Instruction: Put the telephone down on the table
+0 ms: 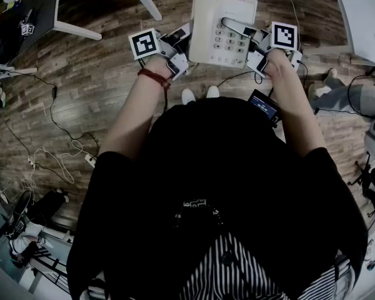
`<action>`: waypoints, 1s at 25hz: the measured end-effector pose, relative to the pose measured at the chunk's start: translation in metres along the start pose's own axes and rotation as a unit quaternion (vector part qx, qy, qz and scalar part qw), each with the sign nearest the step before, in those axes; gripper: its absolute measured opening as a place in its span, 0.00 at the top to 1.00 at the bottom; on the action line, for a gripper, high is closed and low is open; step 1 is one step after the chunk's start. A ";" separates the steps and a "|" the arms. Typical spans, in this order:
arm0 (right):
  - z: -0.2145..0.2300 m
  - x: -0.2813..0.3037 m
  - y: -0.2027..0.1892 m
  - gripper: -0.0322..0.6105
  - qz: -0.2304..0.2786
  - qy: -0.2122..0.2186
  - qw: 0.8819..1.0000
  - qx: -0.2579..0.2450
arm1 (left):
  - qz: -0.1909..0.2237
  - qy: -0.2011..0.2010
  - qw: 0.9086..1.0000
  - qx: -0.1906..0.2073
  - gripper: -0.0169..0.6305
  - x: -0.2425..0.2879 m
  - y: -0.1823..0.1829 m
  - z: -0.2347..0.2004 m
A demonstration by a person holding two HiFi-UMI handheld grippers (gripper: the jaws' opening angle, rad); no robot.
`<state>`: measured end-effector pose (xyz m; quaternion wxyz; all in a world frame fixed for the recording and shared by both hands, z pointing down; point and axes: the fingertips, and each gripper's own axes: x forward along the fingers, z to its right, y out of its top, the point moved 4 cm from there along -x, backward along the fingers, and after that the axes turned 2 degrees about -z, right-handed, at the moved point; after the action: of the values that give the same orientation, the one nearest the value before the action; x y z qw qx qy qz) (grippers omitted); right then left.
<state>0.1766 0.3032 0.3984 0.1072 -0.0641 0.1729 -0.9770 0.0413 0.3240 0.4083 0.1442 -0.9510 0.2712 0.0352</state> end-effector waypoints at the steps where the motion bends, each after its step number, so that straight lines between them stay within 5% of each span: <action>1: 0.000 0.000 0.000 0.61 -0.001 0.001 1.000 0.001 | 0.000 0.001 1.000 -0.001 0.66 0.000 0.000 0.000; 25: 0.013 -0.011 0.012 0.61 -0.017 0.007 1.000 0.015 | 0.018 0.018 1.000 -0.005 0.66 0.016 -0.004 -0.006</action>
<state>0.1920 0.2910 0.4051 0.0900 -0.0582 0.1579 -0.9816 0.0571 0.3172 0.4126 0.1343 -0.9470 0.2910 0.0221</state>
